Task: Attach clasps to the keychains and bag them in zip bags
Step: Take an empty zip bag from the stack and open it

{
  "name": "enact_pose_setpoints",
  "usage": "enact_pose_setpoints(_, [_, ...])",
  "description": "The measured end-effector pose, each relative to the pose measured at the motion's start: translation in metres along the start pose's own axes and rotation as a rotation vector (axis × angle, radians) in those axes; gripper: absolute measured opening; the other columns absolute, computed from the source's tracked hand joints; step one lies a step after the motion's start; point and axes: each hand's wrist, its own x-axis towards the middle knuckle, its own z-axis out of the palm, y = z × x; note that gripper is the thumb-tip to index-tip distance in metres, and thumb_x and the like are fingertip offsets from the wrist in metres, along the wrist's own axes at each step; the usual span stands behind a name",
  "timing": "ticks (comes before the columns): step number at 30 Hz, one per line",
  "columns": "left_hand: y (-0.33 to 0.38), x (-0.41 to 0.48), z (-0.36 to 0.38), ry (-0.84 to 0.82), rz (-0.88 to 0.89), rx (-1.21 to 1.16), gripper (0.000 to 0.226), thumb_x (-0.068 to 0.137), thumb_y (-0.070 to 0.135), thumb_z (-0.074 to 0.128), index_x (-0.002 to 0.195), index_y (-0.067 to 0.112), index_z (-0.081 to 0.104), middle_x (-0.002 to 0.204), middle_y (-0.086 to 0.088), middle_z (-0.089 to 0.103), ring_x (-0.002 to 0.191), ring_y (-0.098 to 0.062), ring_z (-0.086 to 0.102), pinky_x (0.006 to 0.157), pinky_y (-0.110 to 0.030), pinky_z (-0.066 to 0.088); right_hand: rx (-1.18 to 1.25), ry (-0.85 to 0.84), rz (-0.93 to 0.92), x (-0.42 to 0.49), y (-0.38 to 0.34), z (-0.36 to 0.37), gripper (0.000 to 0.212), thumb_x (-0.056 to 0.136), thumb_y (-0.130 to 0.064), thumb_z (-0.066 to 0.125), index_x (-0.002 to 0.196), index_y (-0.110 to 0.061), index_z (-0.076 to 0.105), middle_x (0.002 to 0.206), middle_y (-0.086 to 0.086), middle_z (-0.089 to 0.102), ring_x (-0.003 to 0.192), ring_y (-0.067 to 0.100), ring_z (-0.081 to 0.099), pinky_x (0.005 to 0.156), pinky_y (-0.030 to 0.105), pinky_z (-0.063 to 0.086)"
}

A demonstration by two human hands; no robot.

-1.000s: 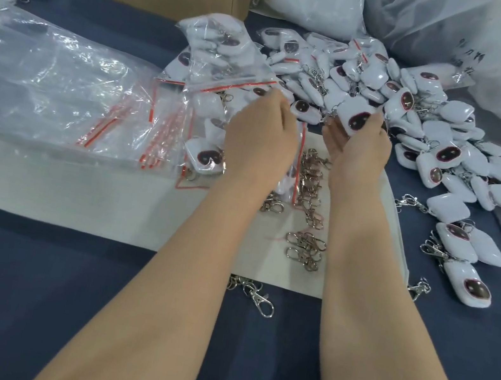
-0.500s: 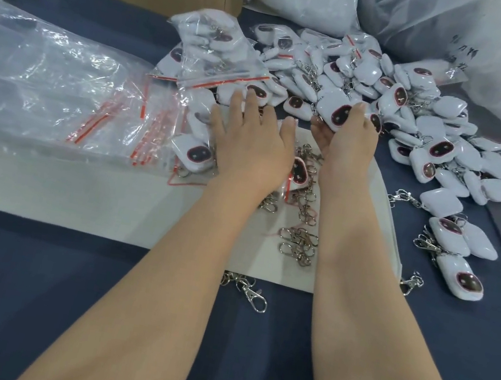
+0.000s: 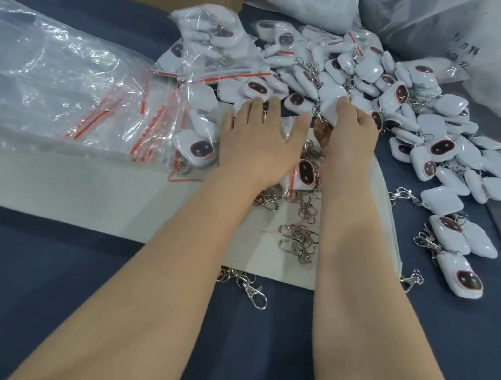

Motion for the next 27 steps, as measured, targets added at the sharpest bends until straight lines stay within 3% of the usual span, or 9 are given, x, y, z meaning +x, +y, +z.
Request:
enact_pose_setpoints(5, [0.018,-0.007,-0.025,0.305,0.049,-0.27,0.039,0.1,0.035,0.032,0.131,0.017,0.048,0.125,0.001,0.059,0.121,-0.019,0.051,0.114,-0.049,0.02,0.001,0.02,-0.009,0.002,0.0,0.001,0.014,0.096,-0.019,0.054,0.1,-0.006,0.054,0.092,0.01,0.058,0.066,0.016,0.057,0.053,0.02,0.048])
enact_pose_setpoints(8, [0.026,-0.006,-0.043,0.311,0.059,-0.448,0.031,0.102,0.035,0.03,0.099,0.021,0.058,0.093,0.01,0.057,0.094,-0.009,0.056,0.103,-0.034,0.039,-0.007,0.025,-0.002,0.003,0.001,0.001,0.011,0.096,-0.02,0.055,0.095,-0.009,0.052,0.093,0.009,0.058,0.068,0.017,0.057,0.053,0.02,0.047])
enact_pose_setpoints(10, [0.024,-0.005,-0.056,0.263,-0.023,-0.56,0.041,0.104,0.038,0.021,0.077,0.024,0.049,0.074,0.011,0.045,0.067,0.001,0.046,0.066,0.001,0.04,-0.003,0.02,0.012,0.003,0.001,0.001,0.011,0.096,-0.02,0.055,0.095,-0.009,0.051,0.093,0.009,0.058,0.067,0.017,0.057,0.055,0.02,0.048])
enact_pose_setpoints(12, [0.016,-0.004,-0.071,0.277,-0.082,-0.577,0.048,0.104,0.04,0.015,0.071,0.025,0.046,0.071,0.01,0.044,0.056,0.005,0.042,0.048,0.0,0.032,0.009,0.013,0.02,0.003,0.0,0.001,0.014,0.096,-0.019,0.054,0.1,-0.005,0.052,0.095,0.012,0.058,0.064,0.017,0.057,0.055,0.02,0.049])
enact_pose_setpoints(14, [0.007,-0.004,-0.081,0.265,-0.12,-0.569,0.057,0.102,0.046,0.01,0.104,0.021,0.061,0.105,0.004,0.061,0.087,0.005,0.053,0.072,-0.008,0.033,-0.001,0.017,0.018,0.003,0.0,0.001,0.02,0.097,-0.019,0.054,0.108,-0.002,0.054,0.098,0.015,0.059,0.063,0.017,0.057,0.053,0.021,0.049])
enact_pose_setpoints(15, [0.005,-0.005,-0.085,0.242,-0.148,-0.528,0.062,0.101,0.049,0.008,0.126,0.018,0.055,0.126,-0.002,0.057,0.108,-0.005,0.052,0.083,-0.018,0.03,-0.006,0.02,0.015,0.002,0.0,0.002,0.022,0.097,-0.02,0.054,0.11,-0.002,0.054,0.099,0.016,0.06,0.062,0.016,0.058,0.053,0.021,0.049])
enact_pose_setpoints(17, [0.005,-0.009,-0.09,0.171,-0.185,-0.401,0.063,0.1,0.049,0.004,0.144,0.019,0.037,0.143,-0.008,0.044,0.128,-0.021,0.042,0.092,-0.029,0.027,-0.01,0.023,0.014,0.002,0.0,0.002,0.021,0.097,-0.02,0.054,0.11,-0.003,0.054,0.1,0.015,0.06,0.061,0.015,0.058,0.054,0.02,0.049])
enact_pose_setpoints(23, [0.005,-0.019,-0.091,-0.127,-0.277,-0.249,0.066,0.098,0.056,0.003,0.149,0.021,0.025,0.154,-0.017,0.024,0.135,-0.029,0.034,0.109,-0.043,0.033,-0.013,0.018,0.02,0.001,0.0,0.003,0.019,0.096,-0.021,0.055,0.108,-0.006,0.053,0.108,0.018,0.062,0.054,0.011,0.056,0.057,0.021,0.049])
enact_pose_setpoints(27, [0.004,-0.021,-0.091,-0.167,-0.322,-0.233,0.068,0.095,0.061,0.003,0.152,0.025,0.018,0.158,-0.013,0.013,0.136,-0.032,0.035,0.113,-0.047,0.028,-0.032,0.019,0.007,0.0,0.001,0.003,0.021,0.096,-0.02,0.055,0.111,-0.005,0.054,0.117,0.022,0.062,0.058,0.013,0.058,0.056,0.021,0.049])
